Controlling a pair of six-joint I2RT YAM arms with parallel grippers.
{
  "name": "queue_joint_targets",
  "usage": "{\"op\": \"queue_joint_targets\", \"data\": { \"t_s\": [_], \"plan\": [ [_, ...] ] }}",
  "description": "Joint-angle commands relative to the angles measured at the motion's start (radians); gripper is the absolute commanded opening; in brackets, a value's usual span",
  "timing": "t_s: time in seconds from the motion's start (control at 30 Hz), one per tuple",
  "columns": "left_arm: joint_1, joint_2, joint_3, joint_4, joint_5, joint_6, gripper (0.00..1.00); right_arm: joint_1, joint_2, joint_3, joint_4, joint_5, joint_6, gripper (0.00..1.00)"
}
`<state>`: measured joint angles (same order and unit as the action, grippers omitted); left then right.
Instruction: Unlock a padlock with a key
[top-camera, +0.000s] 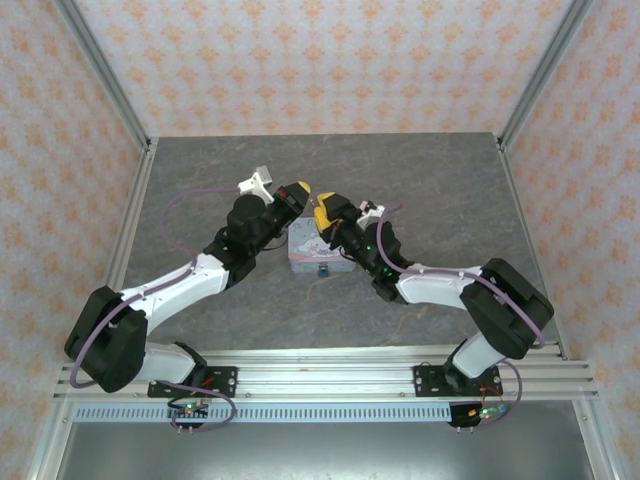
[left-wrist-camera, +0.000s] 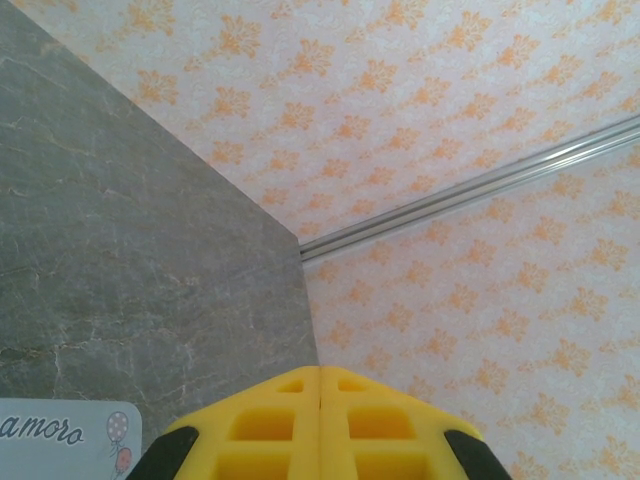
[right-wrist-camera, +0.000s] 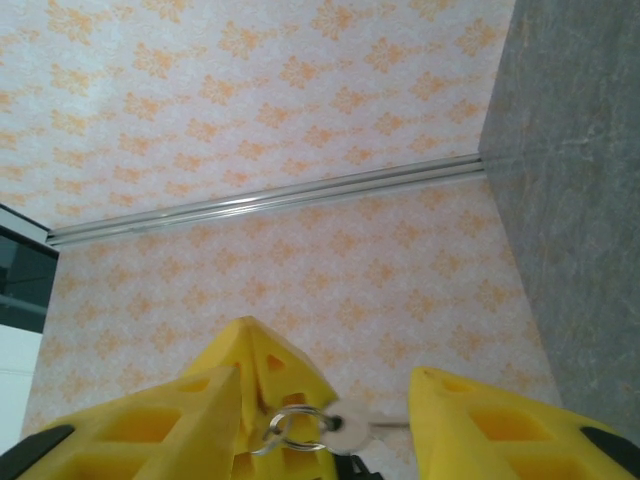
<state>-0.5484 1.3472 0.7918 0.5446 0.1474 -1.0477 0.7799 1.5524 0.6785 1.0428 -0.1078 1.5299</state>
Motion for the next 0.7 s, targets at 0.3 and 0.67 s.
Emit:
{"op": "queue_joint_targets", "data": {
  "t_s": [0.3,0.67],
  "plan": [
    [-0.012,0.016,-0.013,0.042,-0.032,0.0,0.0,0.022,0.028,0.065,0.08,0.02,0.025,0.41],
    [-0.017,0.01,-0.019,0.046,-0.034,-0.005,0.0,0.022,0.054,0.069,0.095,0.04,0.035,0.24]
  ]
}}
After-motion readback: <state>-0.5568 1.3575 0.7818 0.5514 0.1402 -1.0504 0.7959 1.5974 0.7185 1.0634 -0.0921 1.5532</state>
